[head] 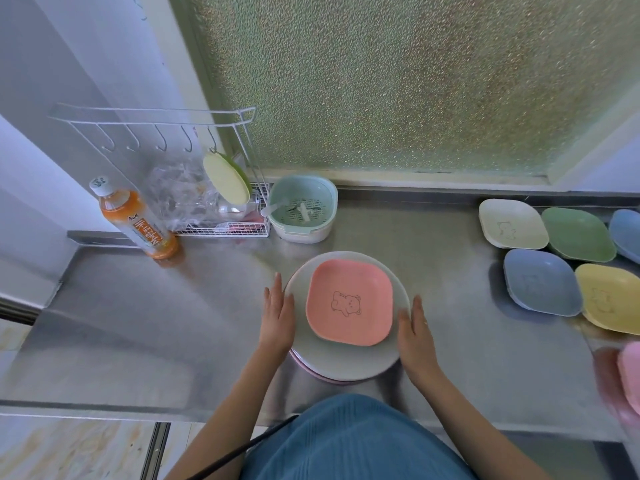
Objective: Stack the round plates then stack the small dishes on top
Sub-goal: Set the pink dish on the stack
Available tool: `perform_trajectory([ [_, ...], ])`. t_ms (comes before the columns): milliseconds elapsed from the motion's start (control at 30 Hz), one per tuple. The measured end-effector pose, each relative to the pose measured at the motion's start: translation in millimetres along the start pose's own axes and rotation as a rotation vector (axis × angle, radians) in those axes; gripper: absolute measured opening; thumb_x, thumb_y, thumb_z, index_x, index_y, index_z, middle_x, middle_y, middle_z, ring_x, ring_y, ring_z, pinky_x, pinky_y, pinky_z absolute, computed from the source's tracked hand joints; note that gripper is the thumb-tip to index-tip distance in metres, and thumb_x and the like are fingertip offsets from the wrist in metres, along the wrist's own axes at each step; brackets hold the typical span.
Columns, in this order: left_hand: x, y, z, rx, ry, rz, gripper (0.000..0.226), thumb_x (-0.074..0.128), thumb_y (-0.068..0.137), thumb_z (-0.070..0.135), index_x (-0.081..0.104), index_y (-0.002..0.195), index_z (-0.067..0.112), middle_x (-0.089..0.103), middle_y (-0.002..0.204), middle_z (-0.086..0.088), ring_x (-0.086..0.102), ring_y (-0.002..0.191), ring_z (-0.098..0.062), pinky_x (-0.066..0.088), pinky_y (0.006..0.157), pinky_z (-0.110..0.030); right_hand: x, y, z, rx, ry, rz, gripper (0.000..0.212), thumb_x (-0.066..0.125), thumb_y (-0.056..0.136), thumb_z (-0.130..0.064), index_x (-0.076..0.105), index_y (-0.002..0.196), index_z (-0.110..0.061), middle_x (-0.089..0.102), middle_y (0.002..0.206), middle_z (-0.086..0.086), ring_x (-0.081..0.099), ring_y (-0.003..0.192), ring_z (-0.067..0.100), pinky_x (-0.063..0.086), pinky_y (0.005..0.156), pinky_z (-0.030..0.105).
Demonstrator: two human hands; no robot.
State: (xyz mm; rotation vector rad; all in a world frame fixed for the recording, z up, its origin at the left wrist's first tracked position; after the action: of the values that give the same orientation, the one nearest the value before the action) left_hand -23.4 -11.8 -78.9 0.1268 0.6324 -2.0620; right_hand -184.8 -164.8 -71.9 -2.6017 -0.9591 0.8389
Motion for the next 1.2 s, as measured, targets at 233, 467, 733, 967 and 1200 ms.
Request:
perform_trajectory([
  [233,20.3,3.8,14.8,-0.054,-0.222,-0.068,0.042,0.025,0.098,0.010,0.038,0.132,0.031,0.047,0.127,0.003,0.045,0.117,-0.019,0.036,0.105,-0.036,-11.4,3.7,16.1,0.038,0.211,0.068,0.044,0.025,0.101,-0.020,0.029,0.145,-0.025,0.037,0.148,-0.004,0.036,0.133,0.015,0.027,0.113,0.036],
  [467,86.8,1.4,39.8,0.029,-0.155,-0.237,0.044,0.024,0.100,0.010,0.028,0.141,0.022,0.041,0.132,0.005,0.040,0.124,-0.017,0.031,0.111,-0.034,-74.6,39.5,40.6,0.094,0.271,0.241,0.045,0.026,0.099,-0.013,0.038,0.141,-0.023,0.042,0.145,-0.003,0.039,0.132,0.017,0.030,0.113,0.041],
  [733,169.8,-11.8,63.3,0.157,-0.066,-0.284,0.055,0.029,0.090,0.029,0.023,0.144,0.019,0.037,0.137,0.005,0.036,0.133,-0.019,0.026,0.115,-0.035,-157.7,74.9,57.2,0.106,0.242,0.271,0.045,0.030,0.096,-0.015,0.043,0.137,-0.029,0.048,0.139,-0.001,0.044,0.125,0.021,0.038,0.106,0.045],
  [967,197.9,-16.4,56.6,0.128,-0.004,-0.208,0.064,0.028,0.086,0.036,0.021,0.147,0.018,0.038,0.145,0.000,0.039,0.129,-0.016,0.029,0.110,-0.033,-227.6,93.0,87.0,0.028,0.079,0.317,0.036,0.040,0.097,-0.020,0.048,0.132,-0.023,0.052,0.127,0.000,0.049,0.113,0.018,0.039,0.103,0.038],
  [1200,204.6,-18.1,58.2,0.102,-0.018,-0.114,0.051,0.030,0.093,0.027,0.028,0.144,0.018,0.045,0.132,0.004,0.044,0.118,-0.014,0.030,0.100,-0.027,-260.3,116.5,123.4,-0.070,-0.539,0.173,0.028,0.054,0.084,-0.004,0.066,0.106,-0.016,0.063,0.117,0.010,0.057,0.104,0.031,0.044,0.084,0.036],
])
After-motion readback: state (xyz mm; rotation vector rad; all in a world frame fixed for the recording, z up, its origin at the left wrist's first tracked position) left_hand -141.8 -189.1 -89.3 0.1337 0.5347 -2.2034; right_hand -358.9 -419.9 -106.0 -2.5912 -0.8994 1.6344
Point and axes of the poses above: each hand's wrist, its own y-axis towards the middle knuckle, its own x-axis out of the palm, z = x × y, the point moved 1 cm from there along y, towards the middle knuckle
